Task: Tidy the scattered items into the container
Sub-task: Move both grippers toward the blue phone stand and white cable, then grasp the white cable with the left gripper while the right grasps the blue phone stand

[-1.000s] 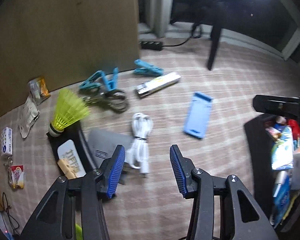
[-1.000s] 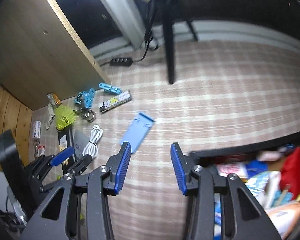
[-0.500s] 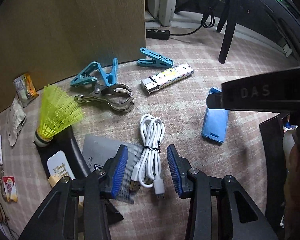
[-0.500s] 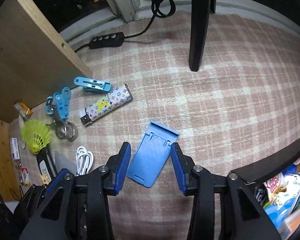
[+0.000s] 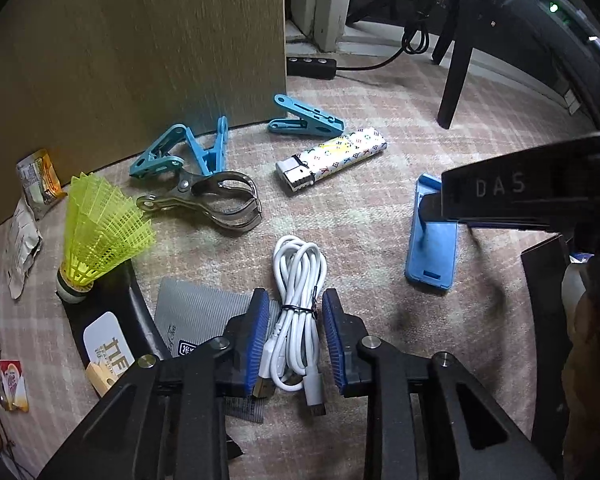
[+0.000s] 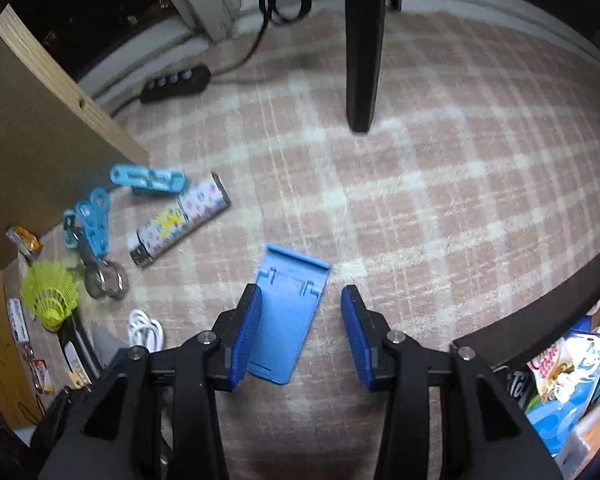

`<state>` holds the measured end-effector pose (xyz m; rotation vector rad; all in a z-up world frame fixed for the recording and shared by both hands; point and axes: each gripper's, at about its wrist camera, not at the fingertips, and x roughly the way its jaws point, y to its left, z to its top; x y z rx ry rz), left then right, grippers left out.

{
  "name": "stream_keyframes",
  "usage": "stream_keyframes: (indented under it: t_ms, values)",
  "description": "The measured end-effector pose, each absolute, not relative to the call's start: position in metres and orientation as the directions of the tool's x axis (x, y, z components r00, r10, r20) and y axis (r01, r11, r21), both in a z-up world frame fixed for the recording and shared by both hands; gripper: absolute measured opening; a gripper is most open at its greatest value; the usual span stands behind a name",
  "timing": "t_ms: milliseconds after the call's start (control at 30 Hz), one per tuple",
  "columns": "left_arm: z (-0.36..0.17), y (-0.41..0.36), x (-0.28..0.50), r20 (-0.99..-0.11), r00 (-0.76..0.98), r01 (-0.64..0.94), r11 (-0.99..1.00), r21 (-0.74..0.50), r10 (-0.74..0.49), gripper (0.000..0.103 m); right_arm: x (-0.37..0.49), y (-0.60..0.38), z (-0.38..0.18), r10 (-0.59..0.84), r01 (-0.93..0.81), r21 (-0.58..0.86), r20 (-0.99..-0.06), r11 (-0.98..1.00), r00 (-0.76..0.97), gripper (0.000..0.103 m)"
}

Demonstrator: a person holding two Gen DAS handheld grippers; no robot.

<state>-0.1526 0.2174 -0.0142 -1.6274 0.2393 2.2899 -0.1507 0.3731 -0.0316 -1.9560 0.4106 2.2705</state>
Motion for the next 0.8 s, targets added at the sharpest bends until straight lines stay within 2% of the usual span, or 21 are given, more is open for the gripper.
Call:
stream_keyframes:
  t_ms: [67, 167, 300, 333, 367, 533, 600, 633, 767, 800]
  values:
    - [-0.014, 0.218, -0.152, -0.939, -0.302, -0.355, -0.933, -0.051, 0.166, 0.024, -0.151, 0.367, -0.032, -0.07, -0.241, 0.108, -0.984, -0.964, -0.161, 0.043]
    - [-0.014, 0.217, -0.152, -0.937, -0.306, -0.352, -0.935, -0.052, 0.167, 0.02, -0.153, 0.36, -0.033, -0.066, -0.245, 0.104, -0.985, -0.964, -0.158, 0.051]
    - [-0.015, 0.216, -0.151, -0.935, -0.311, -0.349, -0.935, -0.057, 0.173, 0.019, -0.155, 0.345, -0.034, -0.027, -0.178, 0.058, -0.985, -0.982, -0.17, 0.051]
    - [-0.015, 0.216, -0.15, -0.934, -0.312, -0.349, -0.935, -0.056, 0.173, 0.019, -0.154, 0.343, -0.034, -0.03, -0.171, 0.059, -0.986, -0.984, -0.166, 0.05]
    - [-0.015, 0.215, -0.15, -0.934, -0.313, -0.345, -0.937, -0.06, 0.175, 0.019, -0.153, 0.341, -0.033, -0.032, -0.16, 0.06, -0.985, -0.985, -0.17, 0.04]
    - [-0.013, 0.208, -0.149, -0.932, -0.306, -0.316, -0.944, -0.091, 0.192, 0.019, -0.159, 0.33, -0.033, -0.068, -0.105, 0.087, -0.983, -0.991, -0.174, 0.036]
    - [-0.011, 0.206, -0.149, -0.931, -0.301, -0.308, -0.945, -0.109, 0.205, 0.018, -0.155, 0.345, -0.031, -0.099, -0.127, 0.123, -0.98, -0.984, -0.175, 0.01]
    - [-0.01, 0.204, -0.148, -0.93, -0.299, -0.305, -0.945, -0.119, 0.213, 0.018, -0.149, 0.363, -0.029, -0.11, -0.131, 0.134, -0.978, -0.982, -0.175, 0.002]
    - [-0.007, 0.207, -0.142, -0.931, -0.302, -0.307, -0.945, -0.108, 0.205, 0.018, -0.145, 0.384, -0.031, -0.166, -0.165, 0.193, -0.972, -0.967, -0.166, 0.002]
    - [-0.005, 0.207, -0.144, -0.932, -0.302, -0.309, -0.945, -0.104, 0.202, 0.018, -0.145, 0.388, -0.032, -0.182, -0.177, 0.21, -0.97, -0.962, -0.159, 0.008]
